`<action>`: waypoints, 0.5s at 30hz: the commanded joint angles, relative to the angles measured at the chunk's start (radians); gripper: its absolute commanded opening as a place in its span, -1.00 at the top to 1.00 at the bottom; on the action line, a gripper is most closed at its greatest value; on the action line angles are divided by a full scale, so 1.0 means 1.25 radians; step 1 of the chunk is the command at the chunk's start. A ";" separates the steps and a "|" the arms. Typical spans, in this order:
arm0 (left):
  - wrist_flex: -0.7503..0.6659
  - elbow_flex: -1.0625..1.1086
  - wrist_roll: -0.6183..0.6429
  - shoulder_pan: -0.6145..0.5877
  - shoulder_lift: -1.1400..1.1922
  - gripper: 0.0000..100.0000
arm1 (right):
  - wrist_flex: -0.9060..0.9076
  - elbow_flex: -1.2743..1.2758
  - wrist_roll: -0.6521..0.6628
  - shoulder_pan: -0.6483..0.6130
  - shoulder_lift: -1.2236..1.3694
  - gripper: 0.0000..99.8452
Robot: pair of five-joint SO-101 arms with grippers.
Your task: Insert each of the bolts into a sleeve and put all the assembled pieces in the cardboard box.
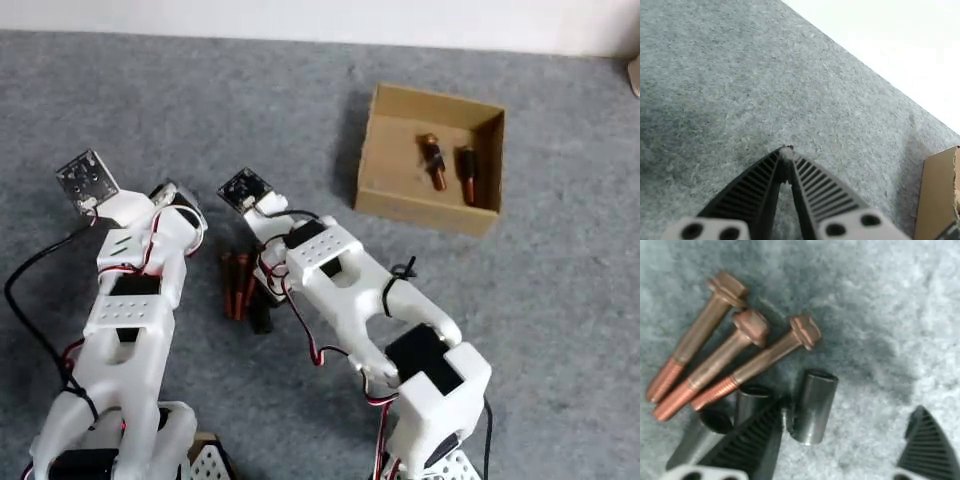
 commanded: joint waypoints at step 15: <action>-0.021 -0.042 0.005 -0.001 -0.003 0.99 | 0.060 -0.017 0.009 -0.029 -0.023 0.99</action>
